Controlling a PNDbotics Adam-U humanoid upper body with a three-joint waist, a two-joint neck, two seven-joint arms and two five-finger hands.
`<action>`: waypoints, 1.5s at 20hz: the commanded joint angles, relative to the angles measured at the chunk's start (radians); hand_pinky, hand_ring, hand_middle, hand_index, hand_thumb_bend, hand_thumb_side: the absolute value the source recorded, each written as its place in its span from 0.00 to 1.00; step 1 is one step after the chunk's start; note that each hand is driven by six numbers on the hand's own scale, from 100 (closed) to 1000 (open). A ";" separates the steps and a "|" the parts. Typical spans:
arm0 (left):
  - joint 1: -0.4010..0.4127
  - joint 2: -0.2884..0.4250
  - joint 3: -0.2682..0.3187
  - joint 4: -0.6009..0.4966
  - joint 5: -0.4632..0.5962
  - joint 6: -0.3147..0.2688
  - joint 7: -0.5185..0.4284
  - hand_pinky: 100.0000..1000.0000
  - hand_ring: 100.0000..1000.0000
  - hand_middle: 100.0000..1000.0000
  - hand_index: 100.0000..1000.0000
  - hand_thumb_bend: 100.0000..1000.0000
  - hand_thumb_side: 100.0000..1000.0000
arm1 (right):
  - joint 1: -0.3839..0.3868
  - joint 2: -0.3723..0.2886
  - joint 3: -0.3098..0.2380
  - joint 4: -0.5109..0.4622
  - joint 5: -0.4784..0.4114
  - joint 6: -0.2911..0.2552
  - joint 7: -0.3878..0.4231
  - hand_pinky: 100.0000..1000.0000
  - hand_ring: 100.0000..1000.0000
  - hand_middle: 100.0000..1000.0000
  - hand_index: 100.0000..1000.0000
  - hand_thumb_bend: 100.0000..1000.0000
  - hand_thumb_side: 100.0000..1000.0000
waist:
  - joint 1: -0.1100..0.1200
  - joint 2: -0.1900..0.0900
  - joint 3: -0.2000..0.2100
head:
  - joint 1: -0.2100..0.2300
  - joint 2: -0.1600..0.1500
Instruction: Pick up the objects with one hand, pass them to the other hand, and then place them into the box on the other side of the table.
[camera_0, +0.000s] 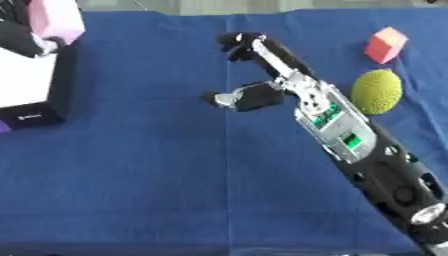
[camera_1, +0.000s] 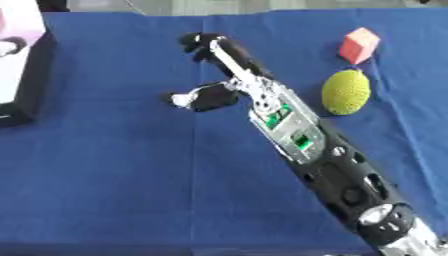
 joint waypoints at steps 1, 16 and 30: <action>-0.009 0.050 0.035 0.024 -0.013 0.006 0.023 0.63 0.46 0.33 0.35 0.10 0.02 | -0.022 -0.021 -0.014 -0.031 -0.012 -0.002 -0.005 0.82 0.74 0.74 0.85 0.56 0.24 | 0.000 -0.014 0.000 | 0.028 0.005; -0.012 0.071 0.109 0.199 -0.050 0.030 0.077 0.63 0.47 0.33 0.35 0.10 0.02 | -0.043 -0.037 -0.025 -0.071 -0.034 0.002 -0.018 0.82 0.74 0.74 0.85 0.57 0.24 | -0.016 0.001 -0.014 | 0.131 -0.039; -0.064 0.023 0.151 0.419 -0.130 0.040 0.124 0.63 0.48 0.34 0.36 0.14 0.02 | -0.057 -0.037 -0.028 -0.096 -0.045 0.009 -0.020 0.82 0.74 0.74 0.85 0.57 0.24 | -0.026 0.017 -0.043 | 0.168 -0.063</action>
